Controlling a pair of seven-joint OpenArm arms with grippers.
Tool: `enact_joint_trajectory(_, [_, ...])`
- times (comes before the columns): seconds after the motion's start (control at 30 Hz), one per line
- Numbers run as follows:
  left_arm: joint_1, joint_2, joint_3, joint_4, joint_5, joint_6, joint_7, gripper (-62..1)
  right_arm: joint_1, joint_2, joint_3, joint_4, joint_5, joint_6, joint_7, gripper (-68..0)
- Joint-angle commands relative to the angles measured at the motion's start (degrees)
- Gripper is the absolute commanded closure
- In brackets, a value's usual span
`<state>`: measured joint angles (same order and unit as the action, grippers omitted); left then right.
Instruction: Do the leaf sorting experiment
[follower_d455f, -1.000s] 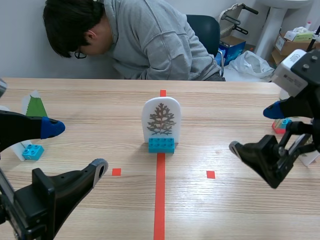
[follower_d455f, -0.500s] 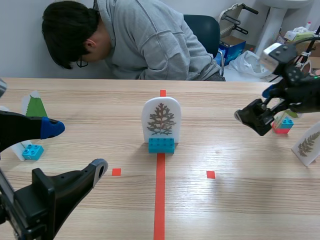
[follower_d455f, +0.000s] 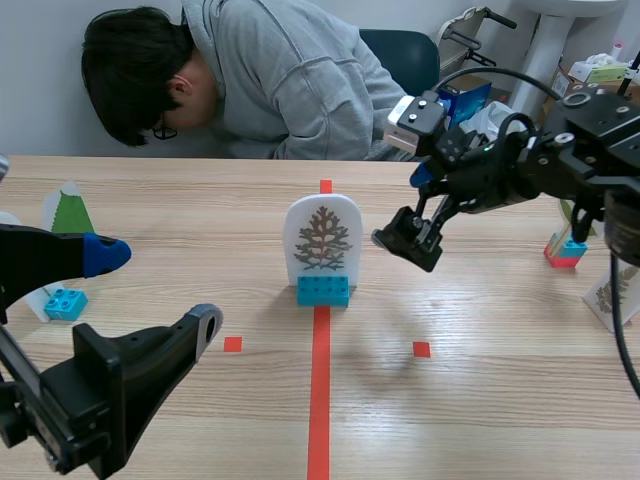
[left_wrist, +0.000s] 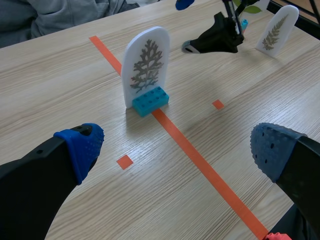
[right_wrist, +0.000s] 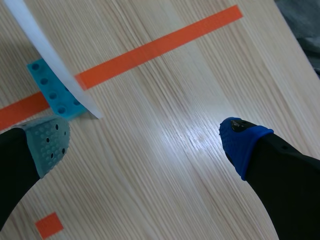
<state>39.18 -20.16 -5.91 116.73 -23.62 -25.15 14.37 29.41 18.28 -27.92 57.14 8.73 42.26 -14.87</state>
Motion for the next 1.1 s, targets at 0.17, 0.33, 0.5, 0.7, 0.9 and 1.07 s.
enact_joint_trajectory(0.17, [-0.15,0.31,-0.11,0.33,-0.09,0.09,-0.76,-62.3,2.16,-5.18,-0.68,-4.09,-3.61,0.46,3.54,-60.3])
enact_joint_trajectory(0.33, [-0.15,0.28,-0.11,0.33,-0.09,0.09,-0.76,-62.3,2.16,-7.96,-0.68,-7.30,-5.86,0.46,6.12,-60.3])
enact_joint_trajectory(0.5, [-0.15,0.28,-0.11,0.33,-0.09,0.09,-0.79,-62.3,2.01,-9.16,-0.68,-7.78,-7.06,0.46,7.80,-59.9])
enact_joint_trajectory(0.7, [-0.15,0.28,-0.11,0.33,-0.09,0.09,-0.76,-62.3,2.01,-9.20,-0.68,-7.78,-7.06,0.46,9.75,-46.0])
enact_joint_trajectory(0.9, [-0.15,0.28,-0.11,0.33,-0.09,0.09,-0.76,-62.3,2.01,-9.20,-0.66,-7.78,-7.06,0.46,9.75,-38.4])
enact_joint_trajectory(1.07, [-0.15,0.28,-0.11,0.33,-0.09,0.09,-0.76,-62.3,1.99,-9.22,-0.66,-7.78,-7.04,0.46,9.77,-26.8])
